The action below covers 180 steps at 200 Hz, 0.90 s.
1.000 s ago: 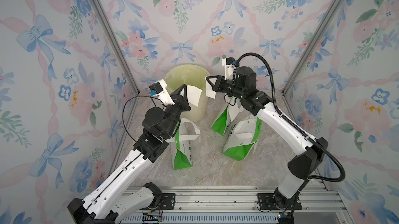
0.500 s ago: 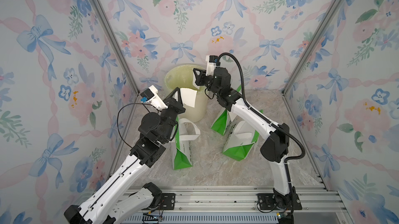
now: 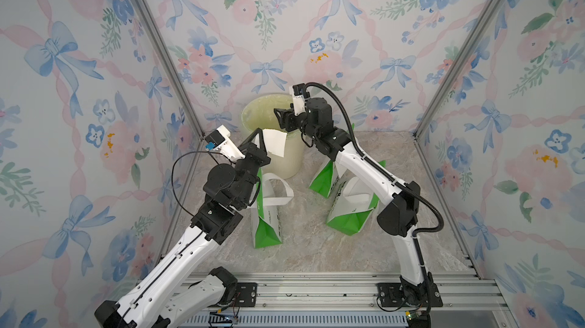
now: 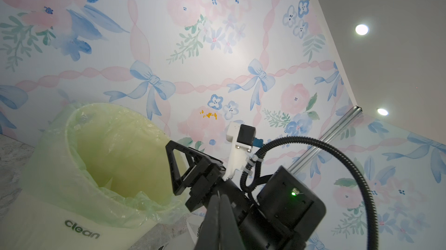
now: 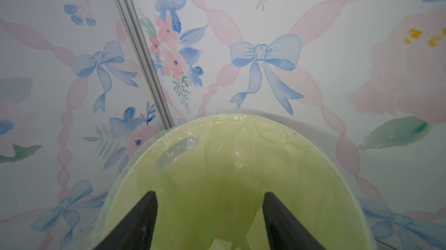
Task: Shred takeout receipts and throw away
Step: Place the takeout receipt in the trash bin, then shred the takeout receipt.
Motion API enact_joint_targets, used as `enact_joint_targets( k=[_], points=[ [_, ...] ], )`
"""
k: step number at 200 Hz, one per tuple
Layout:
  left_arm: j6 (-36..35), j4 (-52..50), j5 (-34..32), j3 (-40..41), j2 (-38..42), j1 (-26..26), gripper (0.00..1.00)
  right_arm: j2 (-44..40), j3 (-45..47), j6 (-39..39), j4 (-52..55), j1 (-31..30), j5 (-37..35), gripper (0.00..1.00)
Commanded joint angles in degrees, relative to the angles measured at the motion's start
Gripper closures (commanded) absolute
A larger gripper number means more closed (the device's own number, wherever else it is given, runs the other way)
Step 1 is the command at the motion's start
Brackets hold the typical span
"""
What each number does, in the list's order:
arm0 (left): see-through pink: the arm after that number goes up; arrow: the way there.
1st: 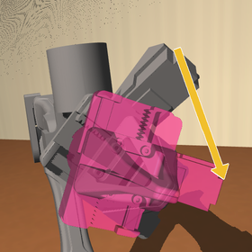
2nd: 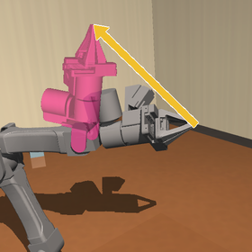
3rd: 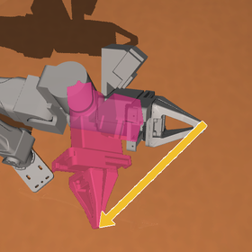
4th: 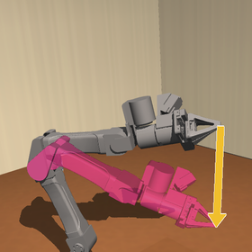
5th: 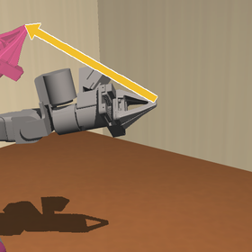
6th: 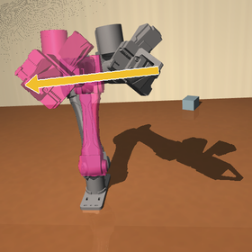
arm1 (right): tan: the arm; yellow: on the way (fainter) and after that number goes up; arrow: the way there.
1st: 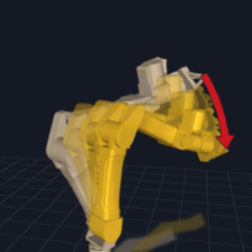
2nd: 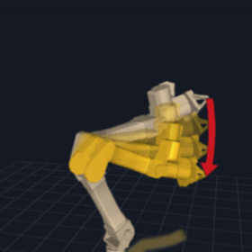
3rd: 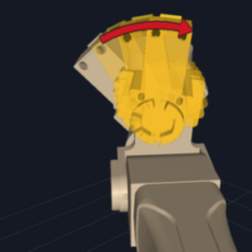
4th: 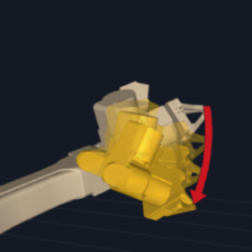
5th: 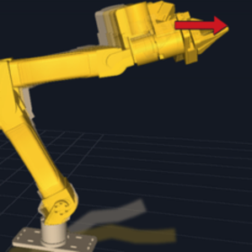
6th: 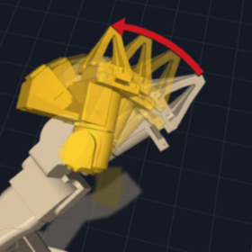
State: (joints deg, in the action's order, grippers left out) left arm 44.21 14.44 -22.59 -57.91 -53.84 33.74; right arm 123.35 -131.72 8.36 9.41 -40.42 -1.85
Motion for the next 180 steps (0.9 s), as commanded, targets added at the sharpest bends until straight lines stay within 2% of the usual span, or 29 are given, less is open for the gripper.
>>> enact_joint_targets(
  k=[1,14,42,69,89,105,147,180],
  points=[
    [-0.88,-0.1,3.66,-1.82,-1.37,-1.1,1.0,-9.23,0.33,1.29,8.92,2.23,6.06,0.29],
    [-1.93,1.28,7.69,-2.07,-2.19,-1.8,1.0,-13.55,3.24,3.43,13.31,3.83,10.68,0.29],
    [-3.01,11.09,20.18,0.28,-3.95,-2.12,1.0,-23.35,12.42,8.15,18.31,6.8,21.85,0.3],
    [-1.85,13.77,27.36,0.41,-6.26,-2.18,1.0,-31.41,21.22,13.78,15.83,8.53,34.12,0.28],
    [-0.77,16.39,32.25,0.69,-7.35,-2.16,1.0,-35.04,25.91,17.52,11.99,9.13,40.33,0.21],
    [0.13,18.56,36.31,0.85,-8.17,-2.14,1.0,-36.22,28.67,20.88,9.01,9.07,44.57,0.19],
    [2.78,22.3,38.5,2.22,-7.81,-2.06,1.0,-38.38,33.44,24.6,6.85,8.34,46.93,0.17],
    [4.39,23.96,38.41,3.81,-7.32,-1.95,1.0,-39.08,35.21,29.14,2.55,7.81,49.51,0.3]
  ],
)
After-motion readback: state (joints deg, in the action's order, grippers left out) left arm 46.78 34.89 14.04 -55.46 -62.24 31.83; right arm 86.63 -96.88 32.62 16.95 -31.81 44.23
